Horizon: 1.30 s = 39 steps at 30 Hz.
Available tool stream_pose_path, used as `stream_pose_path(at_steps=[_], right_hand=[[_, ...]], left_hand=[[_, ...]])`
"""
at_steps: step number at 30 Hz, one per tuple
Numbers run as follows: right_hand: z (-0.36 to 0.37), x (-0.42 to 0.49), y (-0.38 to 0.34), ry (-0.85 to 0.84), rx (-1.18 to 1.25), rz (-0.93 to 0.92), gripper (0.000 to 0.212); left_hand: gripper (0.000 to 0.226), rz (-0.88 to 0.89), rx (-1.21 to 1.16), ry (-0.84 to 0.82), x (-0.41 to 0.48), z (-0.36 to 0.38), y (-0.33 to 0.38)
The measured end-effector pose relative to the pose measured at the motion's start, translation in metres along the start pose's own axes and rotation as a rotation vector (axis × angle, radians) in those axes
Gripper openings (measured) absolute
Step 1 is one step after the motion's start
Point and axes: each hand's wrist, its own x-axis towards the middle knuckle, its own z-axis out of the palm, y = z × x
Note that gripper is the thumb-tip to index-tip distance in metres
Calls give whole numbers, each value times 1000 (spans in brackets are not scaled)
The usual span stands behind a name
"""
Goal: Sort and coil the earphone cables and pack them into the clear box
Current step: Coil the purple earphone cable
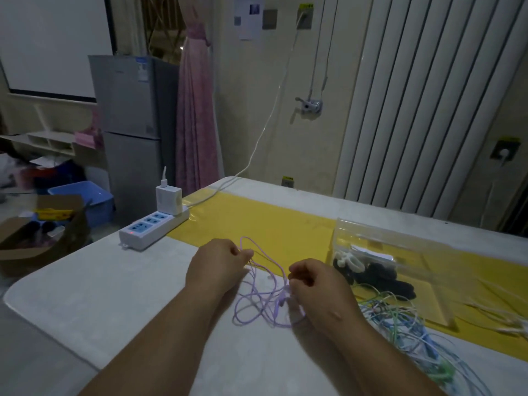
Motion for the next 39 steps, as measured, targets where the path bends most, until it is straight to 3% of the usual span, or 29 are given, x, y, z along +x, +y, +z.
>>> stream_pose_path(at_steps=[5,10,13,15,19,23,25,30,35,39], right_hand=[[-4,-5,-8,-111,-137,-83,27],[-14,-8,-18,-67,-184,-127,24],[-15,-13,-23,-178,-233,-186,8],[-12,-16,-23,-272,-344,-207,17],[-10,-17,-21,-259,-491,-232,13],[-11,-14,-18,-189,-510,-182,8],[-12,-13,-17,-150,-483,-132,10],[-17,-10,-19,-149,-395,-66,15],[-15,-9,-16,7,-249,-32,13],[-18,-6,-17,128,-5,-34,13]], left_hand=[[33,-7,140,76,-10,-7,11],[19,88,-148,153,-17,-10,15],[30,47,-366,-10,-18,-9,18],[33,2,-443,-145,-19,-5,16],[17,91,-252,-448,-19,-9,13],[15,184,-157,-552,-17,-17,10],[5,246,-79,-530,-18,-18,10],[12,299,-88,-224,-13,-11,12],[7,383,-163,-265,-20,-6,18],[13,418,-133,-191,-21,-3,18]])
